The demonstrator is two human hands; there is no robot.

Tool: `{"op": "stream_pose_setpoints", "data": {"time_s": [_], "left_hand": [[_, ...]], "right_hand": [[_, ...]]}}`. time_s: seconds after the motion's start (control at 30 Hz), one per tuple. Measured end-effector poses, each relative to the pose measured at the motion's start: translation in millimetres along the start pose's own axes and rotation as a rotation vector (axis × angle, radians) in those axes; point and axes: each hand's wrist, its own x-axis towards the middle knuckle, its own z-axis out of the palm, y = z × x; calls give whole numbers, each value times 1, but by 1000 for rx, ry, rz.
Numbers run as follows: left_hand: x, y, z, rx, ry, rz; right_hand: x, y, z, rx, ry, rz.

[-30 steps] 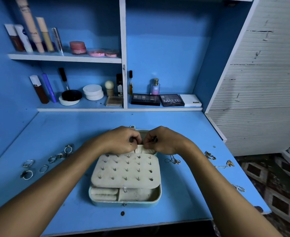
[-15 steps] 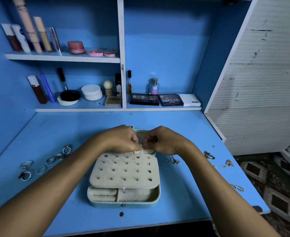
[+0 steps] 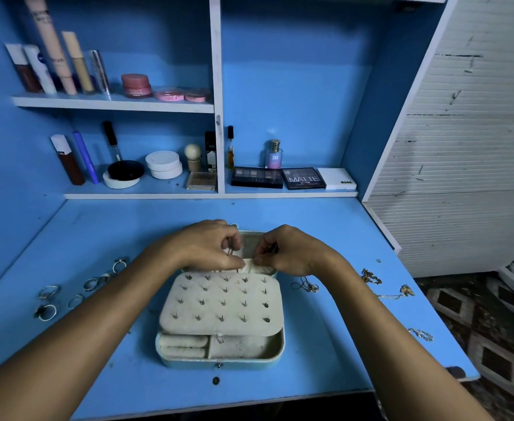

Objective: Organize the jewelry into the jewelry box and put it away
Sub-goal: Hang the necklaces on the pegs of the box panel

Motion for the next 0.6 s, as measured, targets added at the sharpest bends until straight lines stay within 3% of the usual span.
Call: {"op": "stream_pose_setpoints", "data": {"time_s": [0.6], "left_hand": [[-7, 9, 3, -48, 21, -29]], "right_hand": [[-1, -4, 2, -40, 17, 24]]}}
